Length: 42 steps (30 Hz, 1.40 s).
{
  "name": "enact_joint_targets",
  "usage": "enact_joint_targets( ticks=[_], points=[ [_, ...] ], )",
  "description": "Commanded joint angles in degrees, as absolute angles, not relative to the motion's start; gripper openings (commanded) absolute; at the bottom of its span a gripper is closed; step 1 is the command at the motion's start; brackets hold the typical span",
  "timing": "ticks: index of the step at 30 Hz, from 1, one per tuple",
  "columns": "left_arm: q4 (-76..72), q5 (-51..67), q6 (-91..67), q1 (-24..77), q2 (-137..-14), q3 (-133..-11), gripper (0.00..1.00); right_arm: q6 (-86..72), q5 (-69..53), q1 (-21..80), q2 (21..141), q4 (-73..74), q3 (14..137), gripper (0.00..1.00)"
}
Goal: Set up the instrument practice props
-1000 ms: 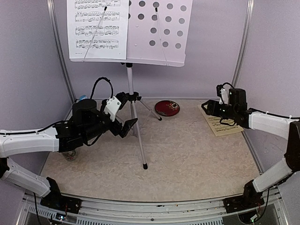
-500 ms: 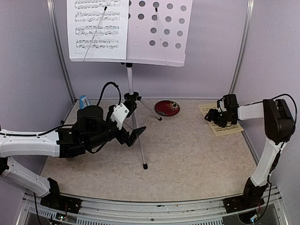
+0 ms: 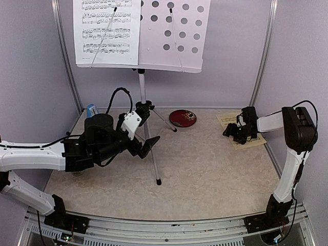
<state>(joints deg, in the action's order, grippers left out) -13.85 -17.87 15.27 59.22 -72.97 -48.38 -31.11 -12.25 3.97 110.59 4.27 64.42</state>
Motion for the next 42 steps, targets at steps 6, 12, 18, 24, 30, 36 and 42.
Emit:
enact_joint_targets(
  ticks=[6, 12, 18, 24, 30, 36, 42],
  points=[
    [-14.3, -18.2, 16.3, 59.5, -74.3, -50.6, 0.99, -36.1, -15.6, 6.0, 107.7, 3.2, 56.4, 0.75],
    [-14.5, -17.8, 16.3, 59.5, -74.8, -50.7, 0.99, -41.1, -16.6, 10.2, 103.0, -1.0, 47.4, 0.75],
    [-14.9, -17.2, 15.3, 59.7, -75.1, -50.0, 0.99, -50.6, -15.6, 22.3, 95.1, -5.9, 36.3, 0.75],
    [-17.2, -13.5, 12.4, 61.3, -76.2, -47.5, 0.99, -67.4, -12.2, 38.7, 82.8, -13.1, 28.3, 0.75],
    [-18.7, -11.4, 11.7, 65.4, -81.3, -47.6, 0.98, -59.6, -2.8, 41.3, 68.9, -0.8, 33.9, 0.76],
    [-20.2, -7.7, 12.8, 69.6, -91.6, -52.7, 0.96, -49.8, -5.5, 26.9, 55.2, 12.0, 30.6, 0.77],
    [-21.7, -1.4, 11.6, 70.9, -103.4, -61.6, 0.94, -42.3, -12.3, 11.8, 49.2, 22.1, 28.0, 0.78]
  ],
)
